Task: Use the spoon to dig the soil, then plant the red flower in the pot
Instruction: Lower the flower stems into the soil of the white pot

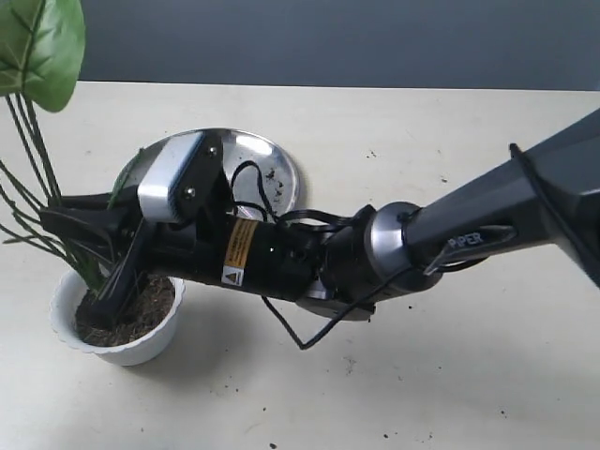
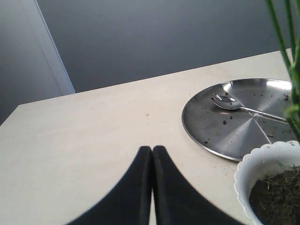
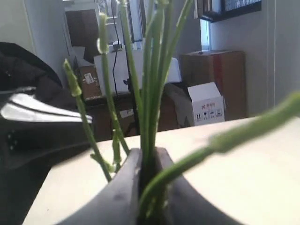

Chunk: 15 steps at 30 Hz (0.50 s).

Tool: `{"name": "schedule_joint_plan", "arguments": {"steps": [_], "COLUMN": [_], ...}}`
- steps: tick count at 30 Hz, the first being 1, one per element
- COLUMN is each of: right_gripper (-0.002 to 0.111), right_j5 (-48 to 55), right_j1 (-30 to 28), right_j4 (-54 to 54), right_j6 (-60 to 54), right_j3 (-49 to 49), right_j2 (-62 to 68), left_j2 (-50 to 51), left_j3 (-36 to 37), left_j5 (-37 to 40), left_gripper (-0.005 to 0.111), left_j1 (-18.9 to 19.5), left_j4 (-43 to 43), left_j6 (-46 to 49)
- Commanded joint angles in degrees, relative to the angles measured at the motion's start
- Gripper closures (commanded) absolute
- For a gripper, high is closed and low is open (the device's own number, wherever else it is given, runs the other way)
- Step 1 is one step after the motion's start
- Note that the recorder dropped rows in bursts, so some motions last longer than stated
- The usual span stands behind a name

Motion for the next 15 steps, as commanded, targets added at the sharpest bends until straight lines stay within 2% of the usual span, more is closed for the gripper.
{"name": "schedule_joint_plan", "arguments": {"steps": [1,8,15], "right_gripper": [0.109,0.109,0.109], "right_j5": [-1.2,5.5,6.4], "right_j1": [0.0,0.0,0.0], "right_j4": [-0.9,-2.2,1.1], "right_j6": [0.2,0.7,-0.6], "right_j3": [-0.9,-4.5,-4.8], "right_j2": [2.9,4.2,4.3], "left_j2": [-0.2,-0.2,-0.2], "left_j3": [0.1,0.1,0.1], "left_j5": [-0.4,-0.4,-0.4], "left_gripper": [0.106,0.106,0.106], "left_j1": [-0.1,-0.1,-0.1], "left_j4": [0.0,0.0,0.0], "left_j6": [-0.3,-0.3,-0.3]}}
